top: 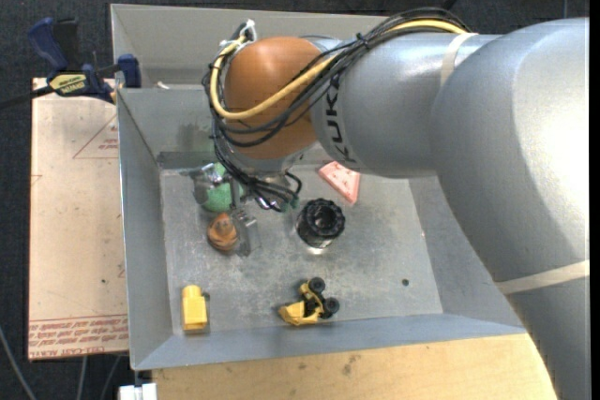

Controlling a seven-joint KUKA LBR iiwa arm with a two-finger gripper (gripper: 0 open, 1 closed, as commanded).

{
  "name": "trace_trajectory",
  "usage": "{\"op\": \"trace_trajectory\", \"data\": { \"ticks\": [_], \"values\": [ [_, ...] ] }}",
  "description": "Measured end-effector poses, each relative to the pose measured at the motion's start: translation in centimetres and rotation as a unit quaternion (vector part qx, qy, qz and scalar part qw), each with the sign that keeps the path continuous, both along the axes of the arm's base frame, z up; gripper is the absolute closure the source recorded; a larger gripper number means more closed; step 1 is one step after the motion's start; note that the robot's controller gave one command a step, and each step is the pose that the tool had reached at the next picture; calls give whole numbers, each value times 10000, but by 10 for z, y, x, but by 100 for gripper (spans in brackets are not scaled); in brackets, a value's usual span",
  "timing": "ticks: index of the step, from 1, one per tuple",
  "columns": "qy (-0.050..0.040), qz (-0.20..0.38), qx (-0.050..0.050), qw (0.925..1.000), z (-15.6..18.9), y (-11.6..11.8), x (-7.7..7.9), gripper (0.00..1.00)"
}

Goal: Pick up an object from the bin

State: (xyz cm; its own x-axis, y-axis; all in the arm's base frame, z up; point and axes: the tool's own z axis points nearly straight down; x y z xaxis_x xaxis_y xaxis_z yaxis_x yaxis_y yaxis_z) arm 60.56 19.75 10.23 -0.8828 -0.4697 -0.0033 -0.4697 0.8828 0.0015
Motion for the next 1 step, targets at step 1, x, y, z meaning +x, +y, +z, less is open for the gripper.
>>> {"op": "trace_trajectory", "data": {
  "ticks": [1],
  "values": [
    [0,627,-10,9980,-19,-7,-4,0]
  ]
}}
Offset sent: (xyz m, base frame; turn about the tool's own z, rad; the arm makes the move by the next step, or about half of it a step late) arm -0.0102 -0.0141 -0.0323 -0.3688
